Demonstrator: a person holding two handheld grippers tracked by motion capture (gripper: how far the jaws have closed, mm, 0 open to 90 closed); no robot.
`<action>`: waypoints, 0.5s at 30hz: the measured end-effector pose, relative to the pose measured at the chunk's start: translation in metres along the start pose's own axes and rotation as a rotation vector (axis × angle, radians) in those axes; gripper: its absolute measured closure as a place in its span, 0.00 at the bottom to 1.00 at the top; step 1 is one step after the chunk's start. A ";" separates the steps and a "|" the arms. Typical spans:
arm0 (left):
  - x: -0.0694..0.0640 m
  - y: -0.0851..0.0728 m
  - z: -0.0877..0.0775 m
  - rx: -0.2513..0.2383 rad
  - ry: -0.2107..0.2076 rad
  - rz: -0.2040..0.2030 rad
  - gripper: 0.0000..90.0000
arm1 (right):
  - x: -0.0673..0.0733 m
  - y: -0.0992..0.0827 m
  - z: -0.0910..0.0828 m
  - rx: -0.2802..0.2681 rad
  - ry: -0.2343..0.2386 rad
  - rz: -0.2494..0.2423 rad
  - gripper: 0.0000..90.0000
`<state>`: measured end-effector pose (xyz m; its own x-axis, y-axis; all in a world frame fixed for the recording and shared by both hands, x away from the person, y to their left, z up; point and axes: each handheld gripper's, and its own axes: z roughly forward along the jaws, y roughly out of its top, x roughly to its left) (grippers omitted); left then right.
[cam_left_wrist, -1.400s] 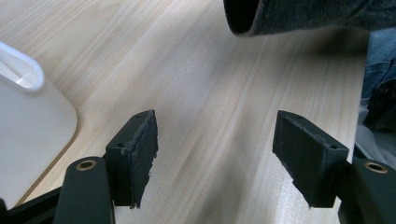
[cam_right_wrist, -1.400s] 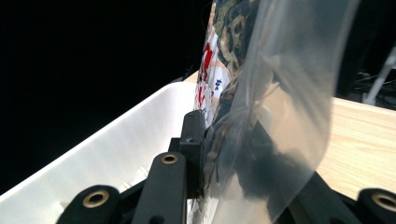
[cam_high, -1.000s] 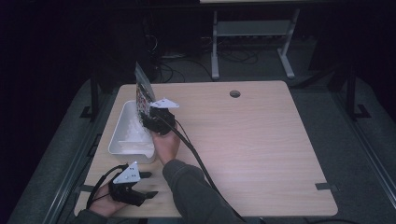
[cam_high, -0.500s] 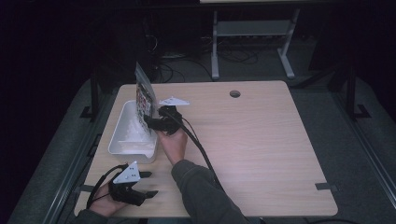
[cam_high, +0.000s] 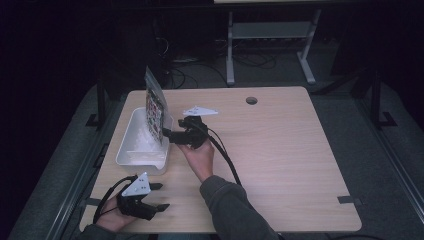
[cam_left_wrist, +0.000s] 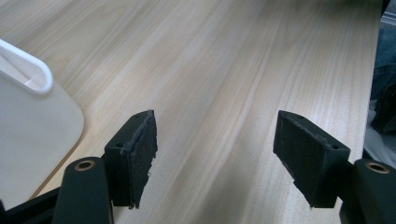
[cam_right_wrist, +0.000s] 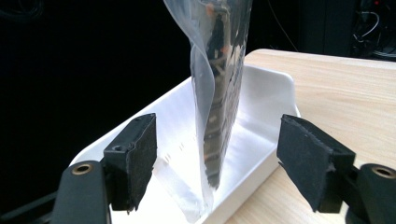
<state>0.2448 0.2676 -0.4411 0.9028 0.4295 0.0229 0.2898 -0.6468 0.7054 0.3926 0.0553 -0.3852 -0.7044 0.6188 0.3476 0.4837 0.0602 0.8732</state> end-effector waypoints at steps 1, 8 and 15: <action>0.000 0.000 0.000 -0.002 -0.004 -0.002 0.33 | -0.001 0.000 -0.002 0.003 0.003 -0.002 0.31; 0.000 0.001 0.002 -0.005 -0.007 -0.003 0.32 | -0.006 -0.004 -0.020 0.014 0.018 -0.006 0.30; 0.000 0.001 0.003 -0.005 -0.003 -0.002 0.32 | -0.010 -0.008 -0.038 0.030 0.019 -0.042 0.28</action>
<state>0.2455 0.2650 -0.4422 0.9033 0.4287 0.0192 0.2899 -0.6425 0.7093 0.3759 0.0188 -0.3830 -0.7340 0.6006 0.3171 0.4683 0.1095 0.8767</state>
